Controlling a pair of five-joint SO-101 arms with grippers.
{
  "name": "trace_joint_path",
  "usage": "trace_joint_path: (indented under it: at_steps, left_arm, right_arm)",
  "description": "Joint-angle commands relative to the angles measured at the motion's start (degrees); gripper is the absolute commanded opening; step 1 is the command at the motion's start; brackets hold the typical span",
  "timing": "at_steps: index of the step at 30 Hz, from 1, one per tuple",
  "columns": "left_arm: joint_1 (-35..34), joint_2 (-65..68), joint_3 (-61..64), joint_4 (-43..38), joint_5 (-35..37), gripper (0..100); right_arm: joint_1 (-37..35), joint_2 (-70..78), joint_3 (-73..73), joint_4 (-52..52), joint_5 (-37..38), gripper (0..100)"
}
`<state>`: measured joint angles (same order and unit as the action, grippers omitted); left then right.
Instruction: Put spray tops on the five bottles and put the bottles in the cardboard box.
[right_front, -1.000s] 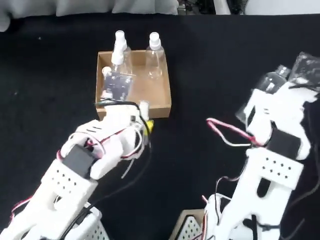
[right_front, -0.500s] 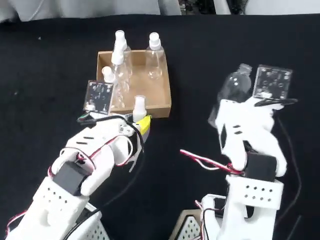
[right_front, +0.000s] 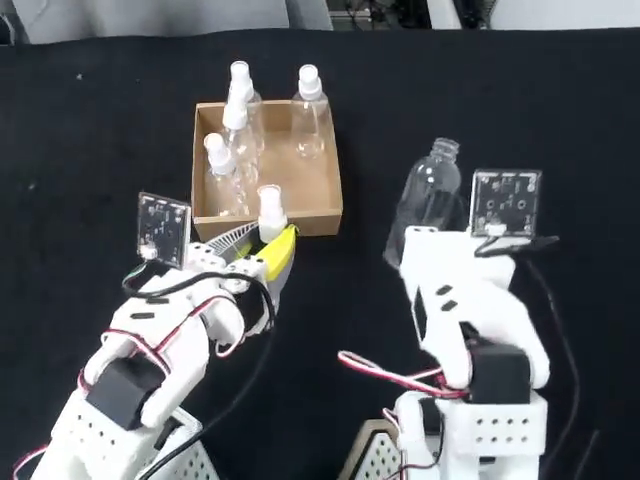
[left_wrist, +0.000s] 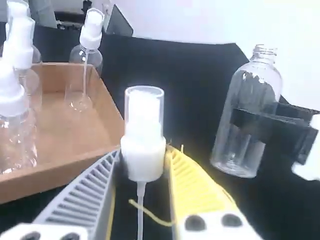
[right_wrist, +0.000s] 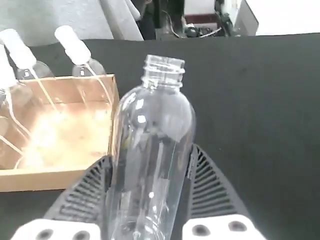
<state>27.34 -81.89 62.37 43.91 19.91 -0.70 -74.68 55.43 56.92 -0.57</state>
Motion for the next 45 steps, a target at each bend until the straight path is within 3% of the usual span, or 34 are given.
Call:
trace_joint_path:
  at_steps: [1, 5, 11, 14, 34, 45]
  left_arm:
    - [-0.57, -3.34, -0.13, -1.23, 0.44, 3]
    - [-1.54, -4.92, -0.13, -0.97, 0.62, 3]
    - [-8.66, -7.21, -0.13, -0.97, 9.41, 3]
    - [-10.33, -8.88, -0.13, -0.97, 10.02, 3]
    - [-10.68, -22.59, 9.10, -8.09, 14.68, 3]
    - [-12.62, -22.68, 9.01, -9.14, 15.21, 3]
  right_arm:
    - [-2.99, -4.62, 3.47, -5.54, 0.53, 2.1]
    - [-4.66, -8.92, 6.46, -6.95, 0.53, 2.1]
    - [-6.77, -12.79, 8.66, -7.03, 0.53, 2.1]
    - [-8.26, -13.49, 9.10, -7.03, 0.53, 2.1]
    - [-16.79, -13.49, 11.47, -6.77, 0.53, 2.2]
    - [-19.25, -13.49, 15.52, -10.73, 0.53, 2.3]
